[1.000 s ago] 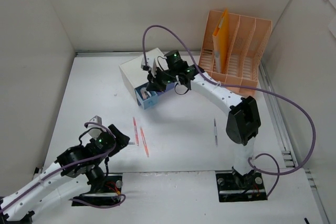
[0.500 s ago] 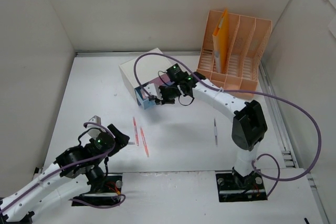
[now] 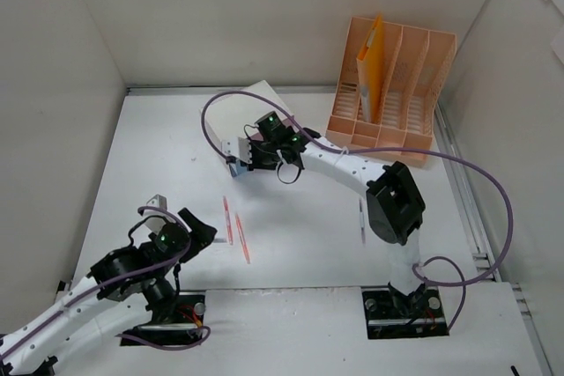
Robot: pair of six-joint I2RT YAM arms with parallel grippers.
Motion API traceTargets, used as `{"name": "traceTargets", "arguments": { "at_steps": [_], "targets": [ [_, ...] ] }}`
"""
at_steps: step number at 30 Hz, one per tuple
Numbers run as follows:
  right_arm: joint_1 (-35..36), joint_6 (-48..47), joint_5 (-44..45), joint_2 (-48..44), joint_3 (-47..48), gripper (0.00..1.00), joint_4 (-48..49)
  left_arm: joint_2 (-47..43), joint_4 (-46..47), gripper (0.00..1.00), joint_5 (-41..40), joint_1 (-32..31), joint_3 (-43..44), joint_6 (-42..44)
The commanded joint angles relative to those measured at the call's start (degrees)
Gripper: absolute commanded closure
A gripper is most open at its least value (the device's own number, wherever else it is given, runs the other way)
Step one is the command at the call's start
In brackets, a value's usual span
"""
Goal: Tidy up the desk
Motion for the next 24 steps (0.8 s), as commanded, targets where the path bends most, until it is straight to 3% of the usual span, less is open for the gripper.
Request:
{"name": "traceTargets", "arguments": {
  "at_steps": [1, 10, 18, 24],
  "targets": [
    [0.75, 3.04, 4.12, 0.41, 4.67, 1.00, 6.31, 1.11, -0.95, 0.37, -3.82, -0.21, 2.14, -4.07],
    [2.16, 5.77, 8.78, 3.93, 9.59, 0.99, 8.60, 3.04, 1.77, 0.37, -3.03, -0.21, 1.88, -3.63],
    [2.08, 6.29, 9.22, 2.44, 6.61, 0.98, 9.56, 4.10, 3.70, 0.37, -2.77, -0.21, 1.61, -3.02],
    [1.81, 7.52, 13.17, 2.35, 4.06, 0.89, 14.22, 4.80, 4.41, 0.37, -2.42, -0.21, 1.70, -2.49]
  ]
}}
